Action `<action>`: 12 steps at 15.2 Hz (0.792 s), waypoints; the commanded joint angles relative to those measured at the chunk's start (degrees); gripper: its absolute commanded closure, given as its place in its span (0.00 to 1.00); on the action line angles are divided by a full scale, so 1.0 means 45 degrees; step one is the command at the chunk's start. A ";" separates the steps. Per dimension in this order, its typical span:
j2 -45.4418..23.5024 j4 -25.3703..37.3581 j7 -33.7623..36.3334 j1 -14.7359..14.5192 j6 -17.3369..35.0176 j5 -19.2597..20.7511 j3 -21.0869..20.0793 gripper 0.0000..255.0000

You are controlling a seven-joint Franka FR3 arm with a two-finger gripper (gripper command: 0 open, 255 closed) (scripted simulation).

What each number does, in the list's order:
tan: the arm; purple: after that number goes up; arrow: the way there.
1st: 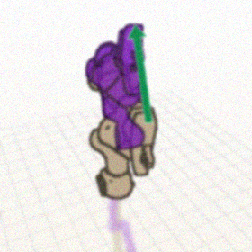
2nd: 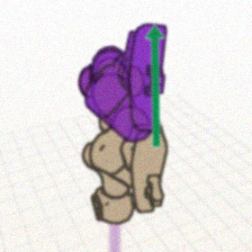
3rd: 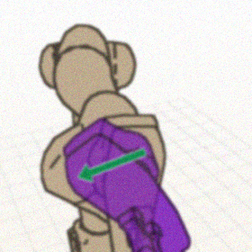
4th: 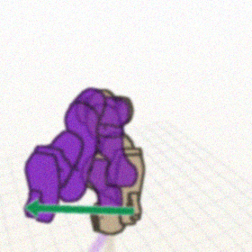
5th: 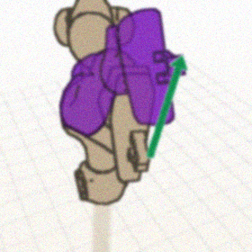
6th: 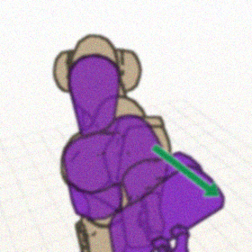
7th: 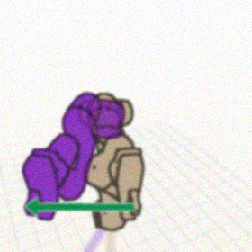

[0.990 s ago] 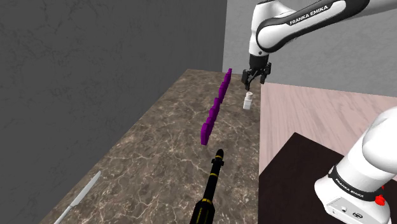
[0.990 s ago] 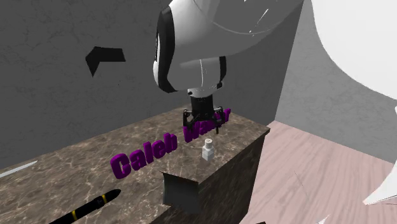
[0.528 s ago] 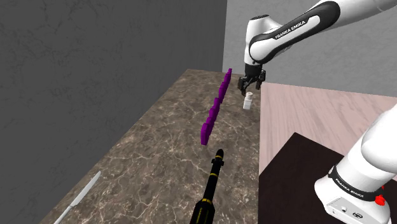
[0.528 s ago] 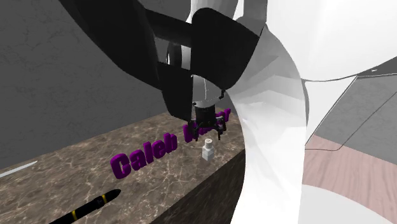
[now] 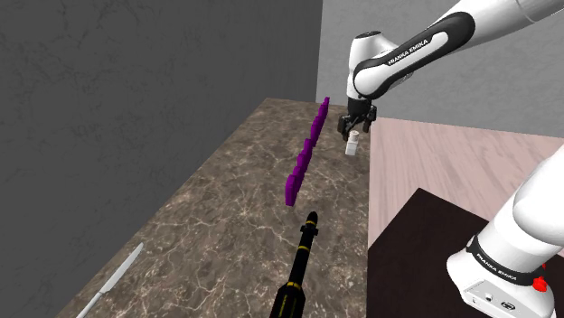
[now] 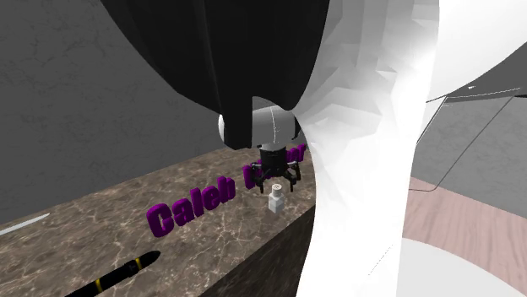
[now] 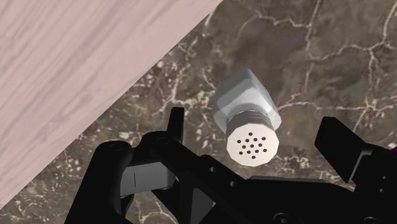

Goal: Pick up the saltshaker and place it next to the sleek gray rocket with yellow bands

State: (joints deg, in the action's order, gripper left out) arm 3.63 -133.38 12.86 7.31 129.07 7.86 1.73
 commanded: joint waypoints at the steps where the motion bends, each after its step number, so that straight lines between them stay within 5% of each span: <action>1: -0.0006 -0.0003 -0.0002 0.0002 0.0011 0.0001 0.0002 0.00; 3: -0.0006 -0.0003 -0.0002 0.0002 0.0011 0.0001 0.0002 0.00; 4: -0.0006 -0.0003 -0.0003 0.0002 0.0011 0.0001 0.0002 1.00; 12: 0.0003 -0.0002 -0.0002 0.0001 0.0002 0.0000 0.0001 1.00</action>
State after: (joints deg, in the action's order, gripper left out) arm 3.66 -133.36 12.85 7.31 129.10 7.86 1.72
